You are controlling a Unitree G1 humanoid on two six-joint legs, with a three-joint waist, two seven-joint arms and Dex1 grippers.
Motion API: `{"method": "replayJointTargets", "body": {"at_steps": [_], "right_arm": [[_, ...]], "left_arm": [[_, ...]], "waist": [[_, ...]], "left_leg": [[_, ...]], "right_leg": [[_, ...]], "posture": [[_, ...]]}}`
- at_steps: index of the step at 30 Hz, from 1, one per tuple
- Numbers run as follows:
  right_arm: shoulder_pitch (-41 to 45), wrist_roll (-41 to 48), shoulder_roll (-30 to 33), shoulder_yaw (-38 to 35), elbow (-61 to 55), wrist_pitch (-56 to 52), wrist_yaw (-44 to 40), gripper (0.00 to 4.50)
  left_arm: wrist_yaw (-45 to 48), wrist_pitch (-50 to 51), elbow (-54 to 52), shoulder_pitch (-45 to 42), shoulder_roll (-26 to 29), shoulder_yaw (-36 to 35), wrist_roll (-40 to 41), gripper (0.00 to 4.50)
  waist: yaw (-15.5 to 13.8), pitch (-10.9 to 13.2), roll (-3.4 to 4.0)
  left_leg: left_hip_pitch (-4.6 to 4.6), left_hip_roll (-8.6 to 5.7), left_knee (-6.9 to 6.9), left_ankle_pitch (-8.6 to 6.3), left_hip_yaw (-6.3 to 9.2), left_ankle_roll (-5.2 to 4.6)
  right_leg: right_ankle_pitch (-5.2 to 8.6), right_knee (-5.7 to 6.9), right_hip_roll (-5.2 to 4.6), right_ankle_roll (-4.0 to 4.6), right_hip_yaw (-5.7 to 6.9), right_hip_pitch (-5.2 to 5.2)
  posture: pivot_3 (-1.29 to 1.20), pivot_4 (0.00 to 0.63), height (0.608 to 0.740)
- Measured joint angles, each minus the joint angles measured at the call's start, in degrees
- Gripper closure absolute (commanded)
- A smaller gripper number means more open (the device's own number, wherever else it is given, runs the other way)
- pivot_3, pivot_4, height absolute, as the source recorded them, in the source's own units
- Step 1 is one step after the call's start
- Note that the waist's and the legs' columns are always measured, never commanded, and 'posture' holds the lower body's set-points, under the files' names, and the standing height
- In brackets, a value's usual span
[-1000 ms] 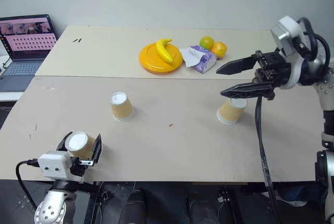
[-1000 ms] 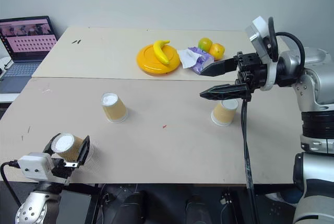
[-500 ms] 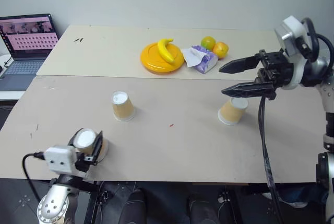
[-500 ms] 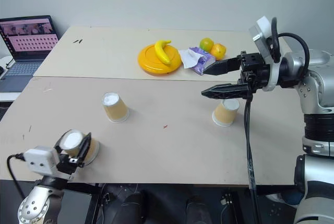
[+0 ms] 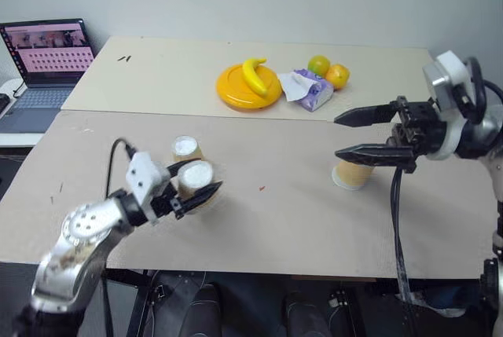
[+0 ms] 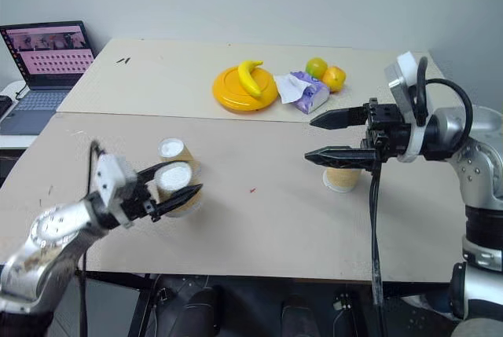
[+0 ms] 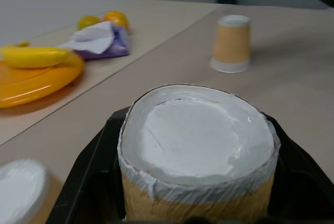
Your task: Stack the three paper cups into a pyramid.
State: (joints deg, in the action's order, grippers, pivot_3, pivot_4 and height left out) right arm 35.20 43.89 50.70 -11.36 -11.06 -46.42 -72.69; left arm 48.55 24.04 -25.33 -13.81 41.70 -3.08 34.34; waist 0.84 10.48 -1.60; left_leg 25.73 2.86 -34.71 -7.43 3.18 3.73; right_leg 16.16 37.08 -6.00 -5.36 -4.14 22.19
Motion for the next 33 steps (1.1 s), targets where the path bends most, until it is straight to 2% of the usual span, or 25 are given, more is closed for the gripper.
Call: {"method": "replayJointTargets", "body": {"at_steps": [5, 8, 13, 16, 18, 23, 33], "right_arm": [[-6.06, 2.58, -1.63, -3.3, -5.86, -0.03, 5.93, 0.0], [-7.96, 3.75, -2.41, -4.1, -8.17, -0.03, 8.53, 0.0], [-11.57, 5.92, -3.44, -5.99, -12.27, -0.02, 13.25, 0.0], [-12.82, 7.03, -3.46, -6.93, -13.77, -0.02, 14.61, 0.0], [-14.42, 8.12, -3.38, -8.24, -15.41, -0.02, 16.53, 0.0], [-15.76, 13.2, -2.38, -10.23, -20.03, -1.09, 20.52, 0.0], [-13.02, 21.29, 4.42, -10.77, -23.51, -4.39, 28.31, 0.0]], "left_arm": [[7.61, 6.46, 5.48, -13.4, 0.57, 4.82, 2.91, 1.89], [10.81, 7.53, 7.76, -17.89, 0.15, 6.95, 3.08, 1.89], [17.06, 6.93, 15.13, -26.99, -3.69, 12.81, -0.03, 1.89], [19.24, 5.85, 17.94, -29.47, -5.86, 14.08, -1.46, 1.89], [21.66, 2.7, 23.09, -32.03, -9.49, 16.01, -3.83, 1.89], [25.25, -4.14, 33.32, -32.87, -16.25, 18.79, -8.05, 1.89], [26.2, -14.57, 45.33, -33.1, -23.67, 19.51, -15.22, 1.89]], "waist": [[0.3, 0.01, -0.01], [0.23, 0.01, -0.01], [-0.07, 0.01, -0.02], [-0.06, 0.01, -0.02], [-0.13, 0.01, -0.02], [0.11, 0.01, -0.02], [-0.06, 0.02, -0.02]], "left_leg": [[0.04, 0.0, 0.0, -0.01, 0.03, -0.02], [0.03, 0.0, -0.01, 0.0, 0.04, -0.03], [0.07, -0.02, -0.05, 0.0, 0.07, -0.03], [0.09, -0.01, -0.04, 0.0, 0.08, -0.03], [0.09, -0.02, -0.07, 0.0, 0.09, -0.04], [0.12, -0.03, -0.08, 0.0, 0.1, -0.05], [0.13, -0.03, -0.11, 0.0, 0.13, -0.06]], "right_leg": [[0.02, 0.02, 0.01, -0.03, 0.01, 0.01], [0.02, 0.02, 0.02, -0.04, 0.01, -0.01], [0.01, 0.0, 0.02, -0.05, 0.03, -0.03], [0.02, 0.0, 0.02, -0.06, 0.03, -0.01], [0.02, 0.01, 0.02, -0.06, 0.05, -0.03], [0.01, 0.01, 0.02, -0.05, 0.04, -0.01], [0.01, 0.01, 0.02, -0.06, 0.06, -0.03]], "posture": [[0.0, 0.15, 0.732], [0.0, 0.15, 0.732], [0.0, 0.15, 0.732], [0.0, 0.15, 0.732], [0.0, 0.15, 0.732], [0.0, 0.15, 0.732], [0.0, 0.15, 0.732]]}}
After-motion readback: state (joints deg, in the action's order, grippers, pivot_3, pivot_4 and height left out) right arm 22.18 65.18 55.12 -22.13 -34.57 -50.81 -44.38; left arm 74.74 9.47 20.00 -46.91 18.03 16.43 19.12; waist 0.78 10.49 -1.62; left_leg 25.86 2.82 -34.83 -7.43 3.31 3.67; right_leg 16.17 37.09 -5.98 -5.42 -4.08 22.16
